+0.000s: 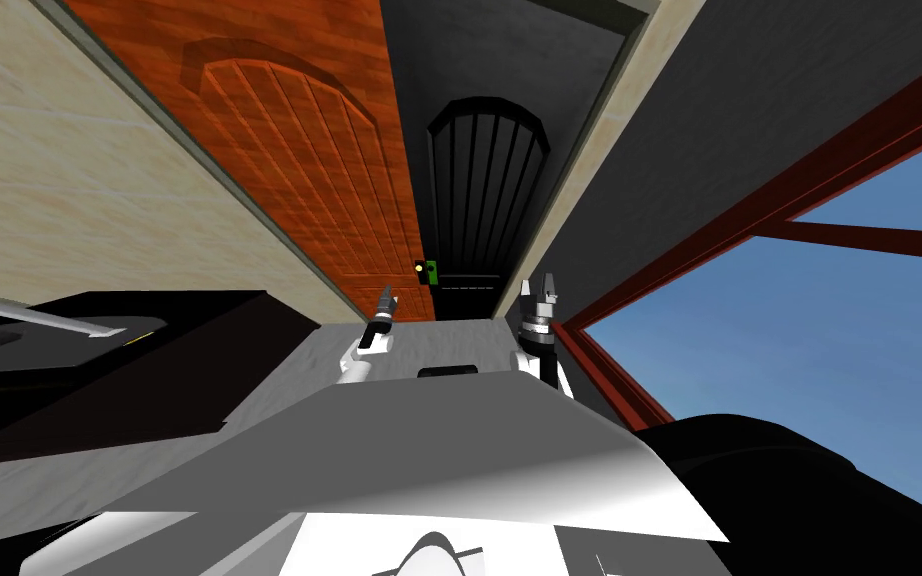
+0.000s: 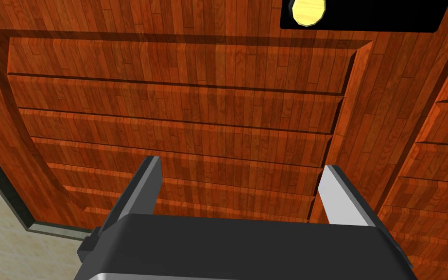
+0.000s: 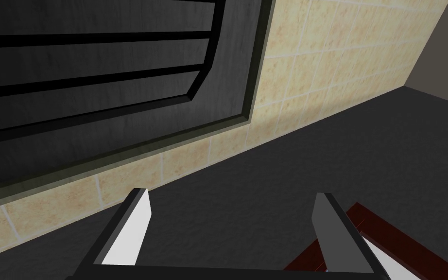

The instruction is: Pull the door open

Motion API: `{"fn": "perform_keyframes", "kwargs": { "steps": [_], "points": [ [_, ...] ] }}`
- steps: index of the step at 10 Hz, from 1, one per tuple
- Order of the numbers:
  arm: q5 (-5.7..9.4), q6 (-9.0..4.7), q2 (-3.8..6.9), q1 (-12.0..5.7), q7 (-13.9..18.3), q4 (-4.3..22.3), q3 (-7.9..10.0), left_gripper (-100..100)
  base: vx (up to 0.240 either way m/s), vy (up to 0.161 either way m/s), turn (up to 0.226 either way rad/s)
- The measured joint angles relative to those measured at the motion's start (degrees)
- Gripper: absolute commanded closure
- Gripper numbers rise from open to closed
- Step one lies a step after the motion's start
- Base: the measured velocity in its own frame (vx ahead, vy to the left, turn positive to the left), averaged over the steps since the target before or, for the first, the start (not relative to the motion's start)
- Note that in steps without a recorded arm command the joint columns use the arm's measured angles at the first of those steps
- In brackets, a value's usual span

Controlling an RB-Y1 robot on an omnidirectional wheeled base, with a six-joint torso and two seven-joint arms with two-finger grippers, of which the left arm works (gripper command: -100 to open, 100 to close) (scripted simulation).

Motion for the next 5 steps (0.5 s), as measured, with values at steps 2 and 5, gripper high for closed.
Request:
{"fn": "perform_keyframes", "kwargs": {
  "steps": [2, 5],
  "points": [
    [0.16, 0.49, 0.15, -0.87, 0.3, 1.7, 0.19, -100, 0.098, -0.016, -0.049],
    [0.45, 0.72, 0.58, -2.89, 0.8, 5.4, 0.53, -100, 0.099, -0.014, -0.047]
  ]
}}
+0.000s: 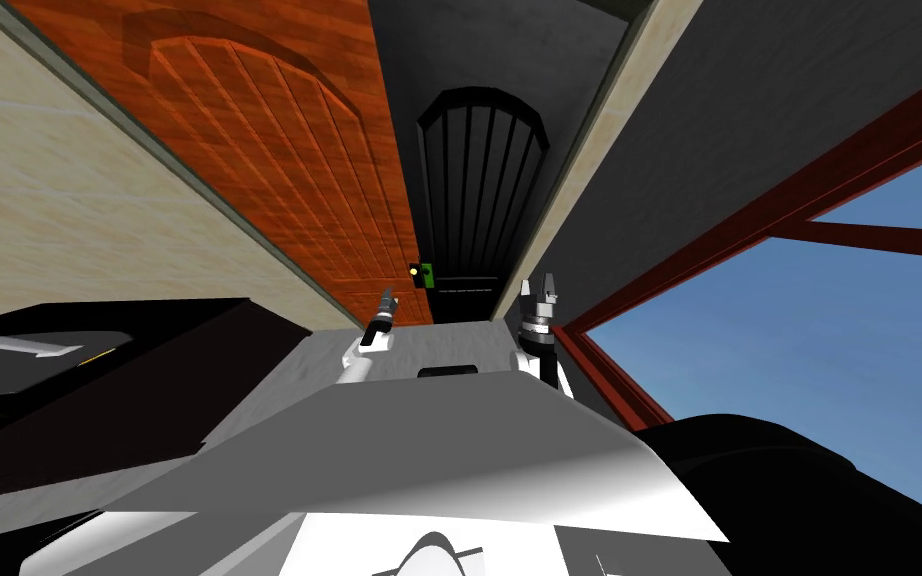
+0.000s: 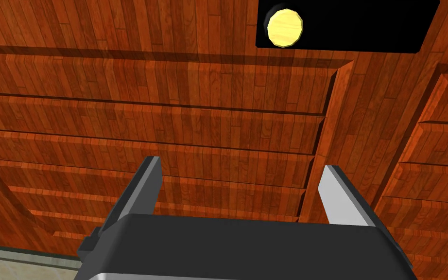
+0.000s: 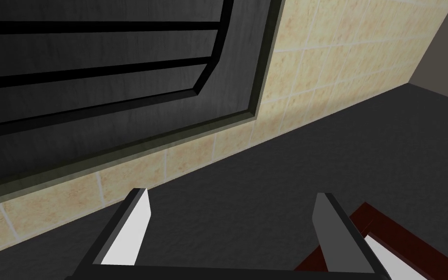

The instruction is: Pull the door open

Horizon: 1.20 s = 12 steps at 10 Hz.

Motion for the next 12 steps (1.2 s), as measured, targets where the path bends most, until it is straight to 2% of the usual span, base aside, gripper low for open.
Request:
{"fn": "perform_keyframes", "kwargs": {
  "steps": [8, 10, 11, 12],
  "points": [
    [0.79, 0.74, 1.1, -5.18, 1.5, 9.4, 0.81, -100, 0.124, -0.009, -0.055],
    [0.88, 1.08, 1.17, -5.65, 1.7, 10.1, 0.86, -100, 0.014, 0.025, 0.081],
    [1.18, 0.22, 2.38, -5.22, 2.0, 11.9, 1.61, -100, -0.063, 0.045, 0.154],
    [1.53, 0.86, 3.68, -3.89, 2.4, 10.9, 2.56, -100, -0.048, 0.057, 0.093]
  ]
}}
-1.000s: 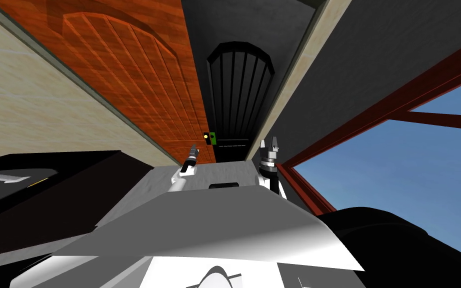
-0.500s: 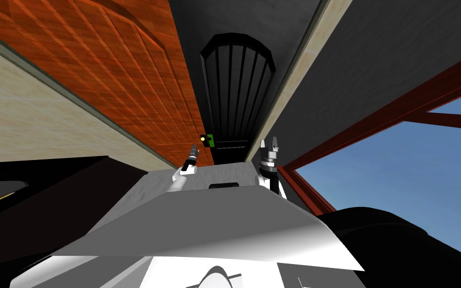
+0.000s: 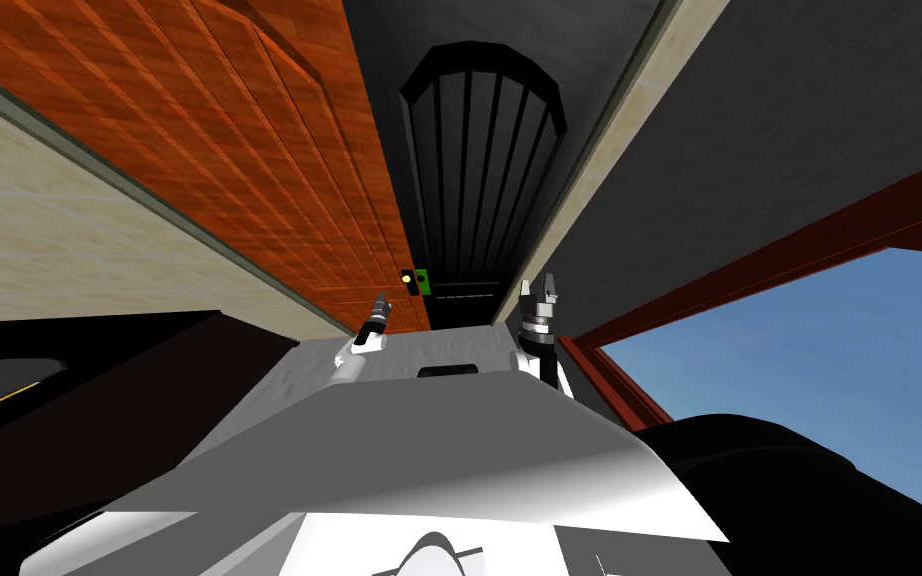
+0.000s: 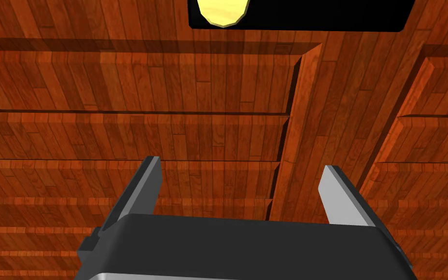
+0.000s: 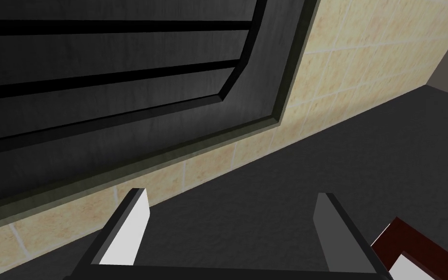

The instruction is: Pull the door open

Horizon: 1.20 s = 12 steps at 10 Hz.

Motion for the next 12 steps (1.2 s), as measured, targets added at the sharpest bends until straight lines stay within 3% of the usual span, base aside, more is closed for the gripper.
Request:
{"fn": "perform_keyframes", "kwargs": {
  "steps": [3, 5, 9, 11, 12],
  "points": [
    [0.69, -0.65, 2.4, 1.09, 0.0, 3.3, 3.03, -100, 0.064, 0.054, 0.035],
    [1.18, -0.58, 3.96, 1.63, 0.6, 3.6, 3.95, -100, 0.194, 0.003, -0.081],
    [1.2, -0.31, 3.24, 0.94, 0.9, 2.1, 2.95, -100, 0.206, -0.017, -0.138],
    [0.95, -0.44, 1.9, -0.46, 0.9, 1.7, 1.58, -100, 0.167, -0.059, -0.152],
    [0.93, -0.59, 1.78, -0.64, 0.9, 1.7, 1.45, 100, -0.015, 0.005, 0.052]
  ]
}}
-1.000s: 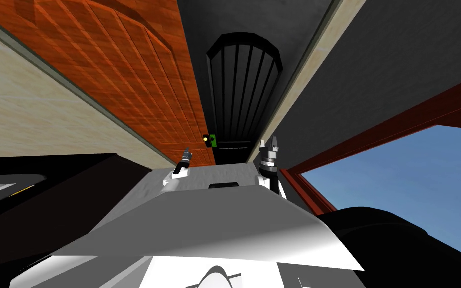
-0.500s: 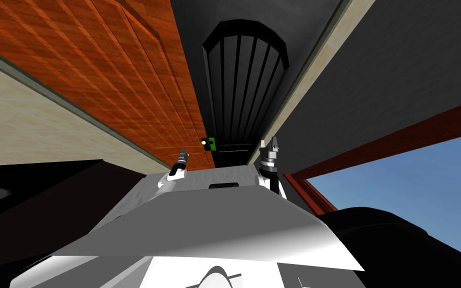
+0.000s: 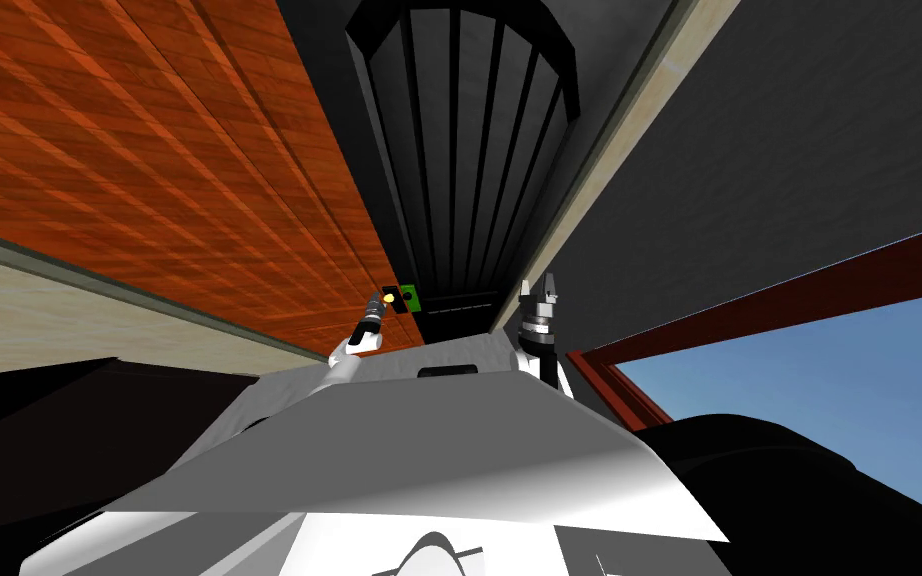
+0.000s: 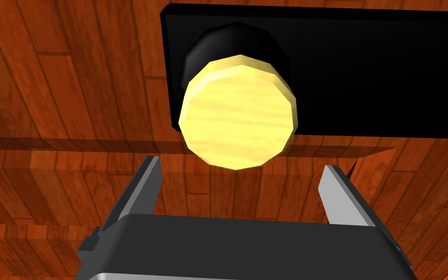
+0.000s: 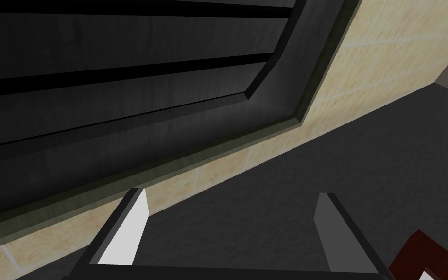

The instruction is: Pull the door open

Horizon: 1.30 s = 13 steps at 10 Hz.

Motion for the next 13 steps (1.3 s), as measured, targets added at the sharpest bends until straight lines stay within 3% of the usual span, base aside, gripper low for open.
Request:
{"fn": "perform_keyframes", "kwargs": {
  "steps": [5, 6, 10, 13],
  "points": [
    [0.02, 0.15, 0.12, 0.19, 0.0, -0.1, 0.13, 100, -0.022, 0.008, 0.001],
    [0.02, 0.15, 0.12, 0.19, 0.0, -0.1, 0.13, -100, -0.108, 0.034, 0.153],
    [0.25, 0.26, 1.07, 1.53, 0.2, -0.1, 0.94, -100, -0.176, 0.011, 0.04],
    [0.15, 0.13, 0.55, 1.59, 0.4, -0.7, 0.07, -100, -0.176, -0.099, -0.068]
  ]
}}
